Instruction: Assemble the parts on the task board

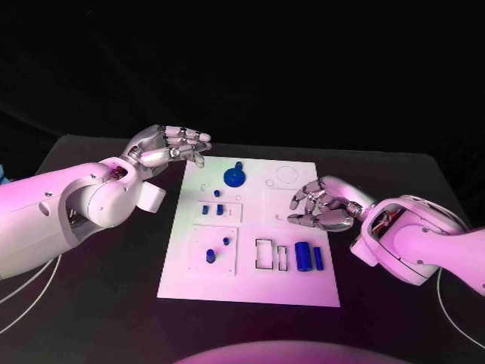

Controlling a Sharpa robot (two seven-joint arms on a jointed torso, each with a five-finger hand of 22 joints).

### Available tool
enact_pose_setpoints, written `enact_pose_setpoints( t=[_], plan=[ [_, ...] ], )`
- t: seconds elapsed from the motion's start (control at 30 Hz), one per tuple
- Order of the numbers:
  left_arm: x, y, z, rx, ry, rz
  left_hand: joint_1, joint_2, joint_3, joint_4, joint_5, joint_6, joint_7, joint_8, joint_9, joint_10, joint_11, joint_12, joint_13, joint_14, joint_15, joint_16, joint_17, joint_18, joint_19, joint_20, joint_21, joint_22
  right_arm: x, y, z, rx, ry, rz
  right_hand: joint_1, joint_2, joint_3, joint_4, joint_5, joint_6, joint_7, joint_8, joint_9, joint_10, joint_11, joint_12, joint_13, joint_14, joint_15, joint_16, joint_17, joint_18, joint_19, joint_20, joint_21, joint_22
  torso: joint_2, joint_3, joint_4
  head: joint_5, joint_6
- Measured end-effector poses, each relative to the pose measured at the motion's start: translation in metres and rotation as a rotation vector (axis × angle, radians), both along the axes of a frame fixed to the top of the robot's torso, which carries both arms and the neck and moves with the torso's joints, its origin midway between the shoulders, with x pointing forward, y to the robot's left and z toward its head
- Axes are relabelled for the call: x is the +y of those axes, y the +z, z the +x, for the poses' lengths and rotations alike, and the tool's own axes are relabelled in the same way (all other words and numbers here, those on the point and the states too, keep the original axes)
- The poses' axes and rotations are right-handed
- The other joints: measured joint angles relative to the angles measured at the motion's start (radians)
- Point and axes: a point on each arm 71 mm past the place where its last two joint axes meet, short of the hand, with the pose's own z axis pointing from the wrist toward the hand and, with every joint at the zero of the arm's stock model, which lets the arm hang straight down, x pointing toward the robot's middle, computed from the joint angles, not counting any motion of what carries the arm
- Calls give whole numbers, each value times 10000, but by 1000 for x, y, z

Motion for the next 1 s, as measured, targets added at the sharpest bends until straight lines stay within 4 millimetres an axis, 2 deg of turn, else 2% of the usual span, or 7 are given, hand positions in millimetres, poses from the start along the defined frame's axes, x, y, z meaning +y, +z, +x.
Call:
enact_pose_setpoints(
  t=[0.1,0.17,0.27,0.37,0.5,0.67,1.0],
  plan=[
    [-1,0,-1,14,-22,2,0,0,1,1,0,0,0,0,0,0,0,0,0,0,0,0,9,0,0,0,0,0,-11,-7,-8,512,-251,-161,-77,-63,-217,332,349,-49,-49,266,206,56,-56,953,1051,0,0,95,202,1,76,-31,114,-1,-27,-3,-37,-154,-28],
    [-1,-1,-1,22,-34,1,0,0,1,1,0,0,0,0,0,0,0,0,0,0,0,0,9,0,0,0,0,-1,-15,-12,-13,776,-364,-275,-141,-16,-352,523,469,-85,-86,372,292,78,-35,1346,1507,-37,-36,151,286,1,90,-18,218,-1,-43,-3,-76,-228,-42],
    [-1,-1,-2,31,-45,-1,0,0,1,1,0,0,0,0,0,0,0,0,0,0,0,0,9,0,0,0,0,-1,-19,-19,-19,1075,-536,-500,-163,-38,-476,648,481,-103,-68,380,336,93,-20,1528,1736,-37,-36,151,342,1,125,-54,222,-1,-61,-2,-135,-295,-69],
    [0,-1,-2,43,-40,5,0,0,1,1,0,0,0,0,1,0,0,0,0,0,0,0,8,0,0,0,0,-1,-21,-26,-26,1280,-651,-777,-312,-188,-784,956,654,-174,-103,536,425,93,-20,1672,1968,-37,-36,203,410,1,125,-54,260,-2,-83,-6,-178,-343,-103],
    [0,-1,-3,53,-50,0,0,0,1,1,0,0,0,0,1,0,0,0,0,0,0,0,8,1,0,0,0,-1,-22,-32,-31,1335,-771,-1190,-391,-189,-1102,1273,654,-240,-108,652,537,93,-20,1827,2221,-2,-71,203,437,1,125,-53,260,-2,-119,-16,-225,-395,-157],
    [0,-1,-4,68,-58,-4,0,0,1,1,0,0,0,0,1,0,0,0,0,0,0,0,8,0,0,0,0,-1,-20,-37,-34,1287,-807,-1605,-494,-190,-1265,1346,614,-240,-108,690,583,113,-40,1888,2349,-2,-71,203,449,2,124,-54,297,-3,-147,-40,-249,-414,-206],
    [1,-1,-4,83,-34,-2,0,0,1,1,0,0,0,0,2,0,0,0,0,0,0,0,13,0,0,0,0,-1,-12,-44,-38,1180,-692,-2070,-534,-150,-1333,1359,614,-240,-108,731,603,129,-56,1973,2471,-2,-71,203,452,3,124,-53,297,-4,-152,-44,-273,-377,-258]
  ],
)
